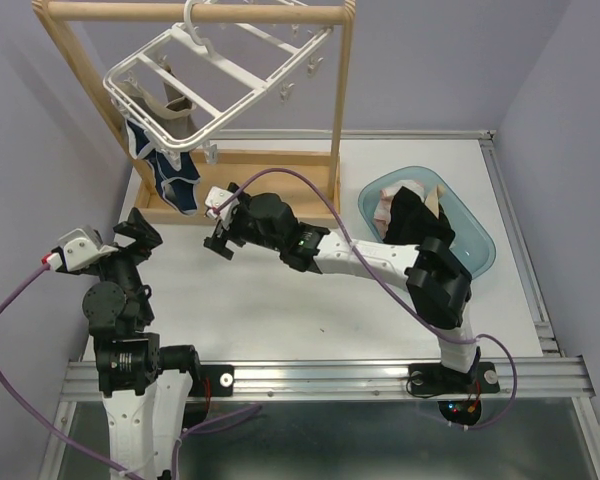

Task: Remove the underwear clipped to the hanger
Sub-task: Adjust the hanger on the clothesline.

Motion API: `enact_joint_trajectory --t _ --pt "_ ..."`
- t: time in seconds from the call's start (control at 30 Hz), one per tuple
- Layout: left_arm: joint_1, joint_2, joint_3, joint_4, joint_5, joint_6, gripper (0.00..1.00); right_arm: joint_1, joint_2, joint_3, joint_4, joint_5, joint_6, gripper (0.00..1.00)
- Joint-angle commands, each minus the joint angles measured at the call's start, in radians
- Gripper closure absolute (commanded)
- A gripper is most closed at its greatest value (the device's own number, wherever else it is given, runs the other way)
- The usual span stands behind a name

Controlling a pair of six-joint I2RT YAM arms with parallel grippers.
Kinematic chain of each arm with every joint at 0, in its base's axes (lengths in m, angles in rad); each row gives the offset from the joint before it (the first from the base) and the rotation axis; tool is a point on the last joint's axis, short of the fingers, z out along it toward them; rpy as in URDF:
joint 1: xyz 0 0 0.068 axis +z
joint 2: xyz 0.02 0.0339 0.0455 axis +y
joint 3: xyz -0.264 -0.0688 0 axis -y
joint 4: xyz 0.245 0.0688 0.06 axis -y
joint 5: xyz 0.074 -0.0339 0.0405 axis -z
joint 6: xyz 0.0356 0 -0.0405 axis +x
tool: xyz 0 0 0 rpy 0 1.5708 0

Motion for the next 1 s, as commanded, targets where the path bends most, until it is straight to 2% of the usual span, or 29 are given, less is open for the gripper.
enact_joint_trajectory --t 0.0,0.13,0.23,0.53,0.7,0.8,0.9,0.93,0.97 --pt "-0.002 -0.015 0.002 0.067 -0.009 0.032 0.04 0.021 -0.017 0.019 -0.003 0.023 0.020 0.00" --pt "0.000 -0.034 -0.012 0.065 -0.033 0.052 0.04 0.015 0.034 0.035 0.100 0.063 -0.005 0.00" --pt "-0.002 -0.079 -0.056 0.104 -0.036 0.049 0.04 0.013 0.081 0.067 0.246 0.047 -0.017 0.00" --pt "-0.002 -0.159 -0.090 0.073 -0.048 0.036 0.04 -0.004 0.244 0.269 0.376 0.125 0.126 0.00" --pt "0.000 -0.194 -0.072 0.030 -0.074 0.046 0.04 -0.048 0.290 0.343 0.384 0.160 0.245 0.05" --pt "-0.002 -0.205 -0.069 0.015 -0.074 0.041 0.04 -0.073 0.304 0.387 0.387 0.115 0.299 0.16" --pt "0.000 -0.206 -0.066 0.003 -0.069 0.032 0.04 -0.091 0.307 0.413 0.386 0.016 0.336 0.41" --pt "-0.002 -0.206 -0.063 -0.002 -0.063 0.030 0.04 -0.097 0.307 0.421 0.383 -0.014 0.378 0.62" --pt "-0.002 -0.206 -0.063 -0.004 -0.059 0.023 0.04 -0.103 0.305 0.426 0.379 -0.063 0.394 0.75"
